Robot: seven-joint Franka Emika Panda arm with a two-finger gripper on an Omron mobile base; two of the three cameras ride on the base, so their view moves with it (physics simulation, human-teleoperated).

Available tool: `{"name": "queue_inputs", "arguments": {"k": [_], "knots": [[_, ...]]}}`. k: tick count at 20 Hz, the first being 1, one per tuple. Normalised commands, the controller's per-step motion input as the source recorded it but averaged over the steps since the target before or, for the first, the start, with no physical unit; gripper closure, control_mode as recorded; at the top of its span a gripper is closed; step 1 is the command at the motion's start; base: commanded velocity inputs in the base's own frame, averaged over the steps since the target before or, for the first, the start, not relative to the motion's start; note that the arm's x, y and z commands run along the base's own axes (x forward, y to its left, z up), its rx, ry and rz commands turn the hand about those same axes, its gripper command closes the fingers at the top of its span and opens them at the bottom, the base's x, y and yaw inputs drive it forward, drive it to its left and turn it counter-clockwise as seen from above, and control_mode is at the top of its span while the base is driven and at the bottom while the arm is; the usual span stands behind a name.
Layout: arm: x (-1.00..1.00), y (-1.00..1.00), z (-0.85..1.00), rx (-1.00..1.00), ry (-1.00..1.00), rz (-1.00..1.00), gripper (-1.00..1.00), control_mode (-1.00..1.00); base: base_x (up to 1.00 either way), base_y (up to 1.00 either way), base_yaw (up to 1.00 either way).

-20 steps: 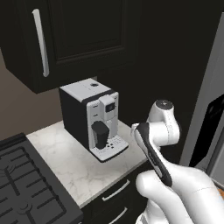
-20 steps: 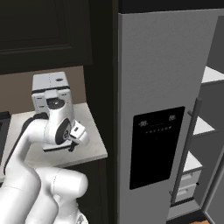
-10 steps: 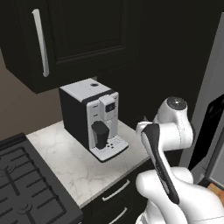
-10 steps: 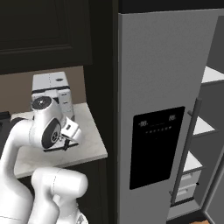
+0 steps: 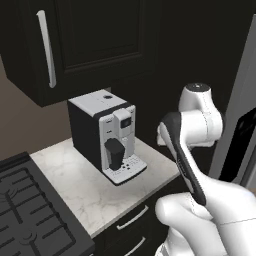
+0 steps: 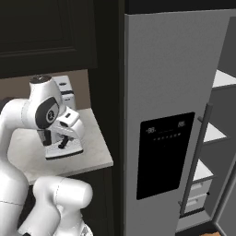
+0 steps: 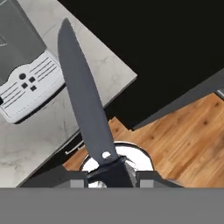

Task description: Retrieve the butter from the fridge and place it on a plate on the dining table. Then retrieve the butter knife by the fridge and place it near the plate.

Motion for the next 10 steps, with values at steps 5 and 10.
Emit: {"name": "queue_inputs", "arguments": {"k": [5, 10], "knots": [[-0.6, 0.0, 0.02, 0.0, 0.0, 0.0, 1.0, -1.0, 0.0, 0.0, 0.0], [-0.4, -0.03, 0.0, 0.0, -0.07, 0.0, 1.0, -1.0, 0.0, 0.0, 0.0]]}}
